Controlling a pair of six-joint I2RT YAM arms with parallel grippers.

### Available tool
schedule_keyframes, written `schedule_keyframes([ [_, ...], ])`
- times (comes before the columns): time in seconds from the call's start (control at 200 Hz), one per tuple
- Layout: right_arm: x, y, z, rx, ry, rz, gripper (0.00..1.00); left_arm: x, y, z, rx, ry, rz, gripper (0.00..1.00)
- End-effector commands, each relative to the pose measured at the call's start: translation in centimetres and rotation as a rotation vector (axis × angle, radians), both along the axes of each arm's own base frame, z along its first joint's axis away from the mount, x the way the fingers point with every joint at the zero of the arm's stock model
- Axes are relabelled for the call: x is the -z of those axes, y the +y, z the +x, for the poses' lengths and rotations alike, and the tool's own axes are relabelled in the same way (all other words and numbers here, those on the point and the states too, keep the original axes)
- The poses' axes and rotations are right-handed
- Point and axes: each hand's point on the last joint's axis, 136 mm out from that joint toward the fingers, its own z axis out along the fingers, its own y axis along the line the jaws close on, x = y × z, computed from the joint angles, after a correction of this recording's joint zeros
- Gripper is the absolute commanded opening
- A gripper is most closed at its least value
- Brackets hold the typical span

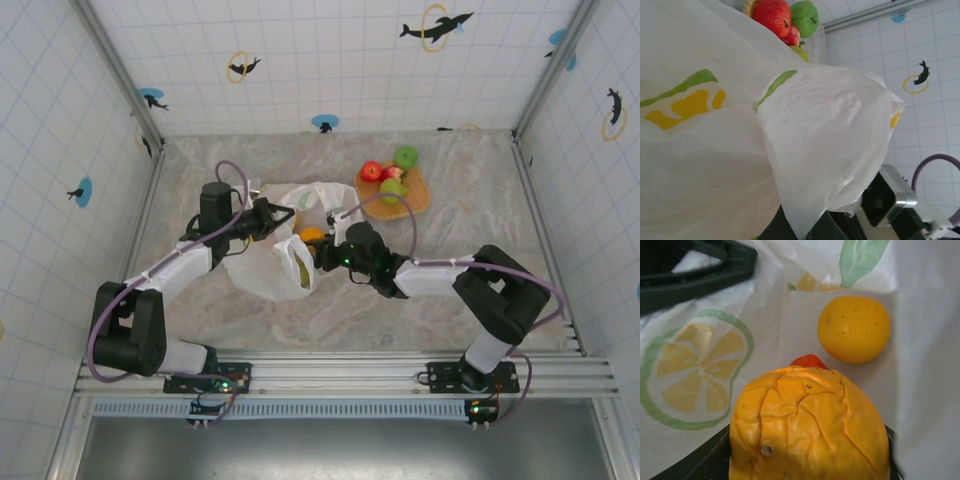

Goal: Place the fruits into the plastic bag

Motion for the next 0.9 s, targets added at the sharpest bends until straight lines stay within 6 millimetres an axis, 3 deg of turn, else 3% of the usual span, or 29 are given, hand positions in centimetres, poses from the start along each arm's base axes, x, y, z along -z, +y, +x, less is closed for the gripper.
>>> schedule_keyframes([
  [0.0,0.1,1.6,0.3,-0.011,0.067,0.038,0.56,-1.2,-0.4,-0.6,0.026,-0.036,-0.028,0.00],
  [0.25,1.5,4.6,-0.3,-0.109,0.195,0.098,0.61,-1.1,-0.4,-0.6,0.022,-0.034,-0.026,0.00],
  [0.46,2.1,6.3,-0.8,-0.179,0.257,0.128,0.70,-0.9,-0.4,-0.6,0.021,-0.032,-0.021,0.00],
  [0.631,2.1,6.6,-1.0,-0.210,0.273,0.141,0.79,-0.8,-0.3,-0.6,0.019,-0.029,-0.018,0.00],
  [0.896,1.2,5.5,-0.9,-0.222,0.261,0.156,0.91,-0.8,-0.3,-0.6,0.020,-0.028,-0.016,0.00],
])
